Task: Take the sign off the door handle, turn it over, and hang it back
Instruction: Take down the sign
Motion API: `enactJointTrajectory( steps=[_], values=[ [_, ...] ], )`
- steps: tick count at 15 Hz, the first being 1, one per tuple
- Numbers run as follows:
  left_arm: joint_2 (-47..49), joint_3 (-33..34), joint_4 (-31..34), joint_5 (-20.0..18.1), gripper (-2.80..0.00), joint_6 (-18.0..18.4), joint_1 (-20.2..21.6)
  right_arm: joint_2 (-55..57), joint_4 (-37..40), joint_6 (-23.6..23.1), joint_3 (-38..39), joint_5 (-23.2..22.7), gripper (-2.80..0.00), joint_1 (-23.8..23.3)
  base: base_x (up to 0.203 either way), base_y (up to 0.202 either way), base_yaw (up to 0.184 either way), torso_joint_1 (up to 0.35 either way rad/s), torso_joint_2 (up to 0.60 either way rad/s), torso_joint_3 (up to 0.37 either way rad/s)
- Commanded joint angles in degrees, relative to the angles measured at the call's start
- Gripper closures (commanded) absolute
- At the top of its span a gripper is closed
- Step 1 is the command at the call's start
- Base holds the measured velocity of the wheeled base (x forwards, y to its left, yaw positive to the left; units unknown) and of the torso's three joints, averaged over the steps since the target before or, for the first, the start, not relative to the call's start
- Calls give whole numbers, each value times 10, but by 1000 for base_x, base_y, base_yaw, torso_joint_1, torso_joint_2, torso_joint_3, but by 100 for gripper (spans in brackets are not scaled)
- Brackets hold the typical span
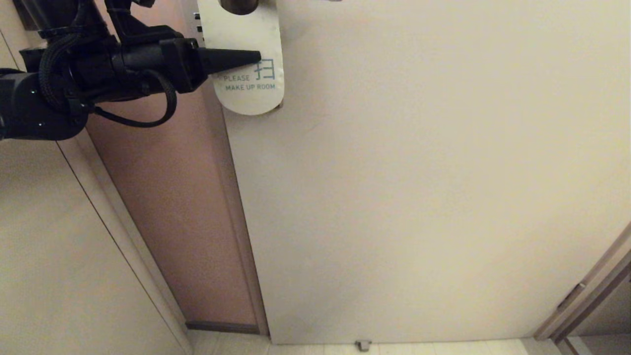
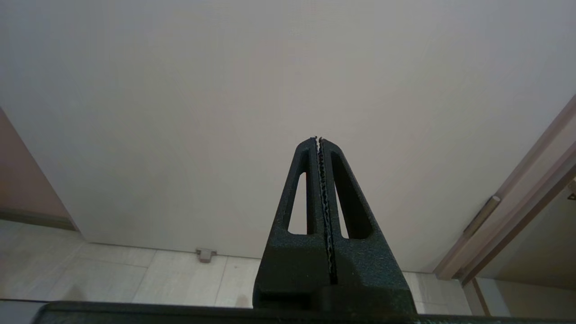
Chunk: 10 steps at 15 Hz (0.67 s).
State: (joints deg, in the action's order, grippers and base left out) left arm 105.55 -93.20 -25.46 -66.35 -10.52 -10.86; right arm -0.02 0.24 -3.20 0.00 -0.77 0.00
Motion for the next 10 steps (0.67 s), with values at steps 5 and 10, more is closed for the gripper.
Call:
enactJointTrajectory(
  steps=[5,10],
  values=[
    [-25,16,23,97,0,8,-25,0,0,-1,0,0,0,0,0,0,0,0,0,0],
    [-55,57,29,158,0,14,-47,0,0,-1,0,0,0,0,0,0,0,0,0,0]
  ],
)
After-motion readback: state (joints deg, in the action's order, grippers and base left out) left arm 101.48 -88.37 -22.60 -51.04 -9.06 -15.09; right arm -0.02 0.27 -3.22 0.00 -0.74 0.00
